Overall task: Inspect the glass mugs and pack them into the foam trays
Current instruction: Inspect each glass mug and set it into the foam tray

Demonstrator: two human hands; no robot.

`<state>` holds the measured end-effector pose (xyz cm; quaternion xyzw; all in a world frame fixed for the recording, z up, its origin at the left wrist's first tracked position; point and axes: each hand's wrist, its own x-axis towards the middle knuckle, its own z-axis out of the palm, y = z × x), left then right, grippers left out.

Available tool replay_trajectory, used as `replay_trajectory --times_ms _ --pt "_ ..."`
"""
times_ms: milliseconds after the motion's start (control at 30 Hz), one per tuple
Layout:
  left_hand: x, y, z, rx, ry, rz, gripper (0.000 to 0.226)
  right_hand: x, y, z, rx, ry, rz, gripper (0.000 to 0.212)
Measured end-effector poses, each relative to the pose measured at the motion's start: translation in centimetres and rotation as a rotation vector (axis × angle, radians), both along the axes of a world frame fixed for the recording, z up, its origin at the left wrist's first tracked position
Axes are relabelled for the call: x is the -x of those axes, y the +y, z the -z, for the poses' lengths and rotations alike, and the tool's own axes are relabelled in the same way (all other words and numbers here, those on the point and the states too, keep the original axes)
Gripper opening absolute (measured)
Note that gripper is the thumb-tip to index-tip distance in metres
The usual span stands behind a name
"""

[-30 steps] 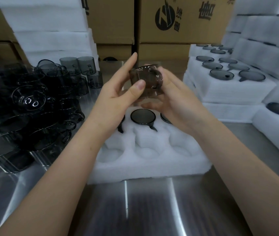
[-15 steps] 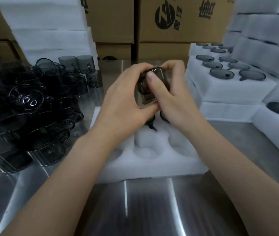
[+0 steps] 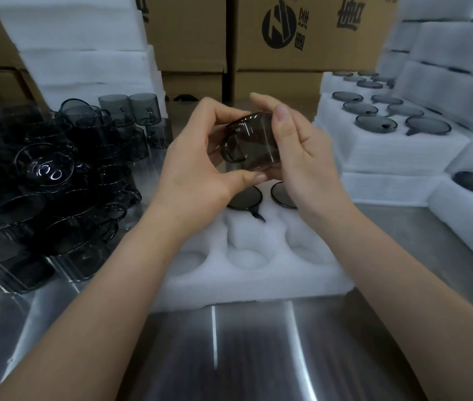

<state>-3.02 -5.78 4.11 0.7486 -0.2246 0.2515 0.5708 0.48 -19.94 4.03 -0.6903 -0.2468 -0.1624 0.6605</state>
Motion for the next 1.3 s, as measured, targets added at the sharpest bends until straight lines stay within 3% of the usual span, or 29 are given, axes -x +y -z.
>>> replay_trajectory --times_ms 200,433,600,667,967,1067,1233,1300 --pt "-0.5 0.2 0.5 0.058 -0.017 0.077 0.058 -0.2 -0.1 -0.2 -0.101 0.150 -0.062 0.033" --pt "-0.3 0.1 0.6 -0.020 0.017 -0.010 0.066 -1.0 -0.3 -0.4 -0.240 0.506 -0.506 0.057" --pt "0.1 -0.3 0.2 -0.284 0.010 -0.202 0.069 -0.8 -0.4 0.1 -0.169 0.305 -0.265 0.034" --pt "0.2 -0.6 0.0 -0.346 -0.040 -0.269 0.069 -0.5 -0.1 0.1 -0.169 0.265 -0.225 0.034" --pt "0.5 0.0 -0.1 -0.293 -0.122 -0.169 0.072 -0.6 -0.7 -0.3 -0.285 0.344 -0.254 0.036" --pt "0.3 0.3 0.1 -0.266 -0.130 -0.144 0.074 -1.0 -0.8 -0.4 -0.324 0.457 -0.400 0.040" --pt "0.2 0.2 0.3 -0.173 -0.109 -0.083 0.073 -1.2 -0.9 -0.4 -0.328 0.677 -0.893 0.062" --pt "0.3 0.0 0.3 -0.169 -0.081 -0.049 0.076 -1.2 -1.0 -0.4 -0.319 0.695 -0.906 0.058"
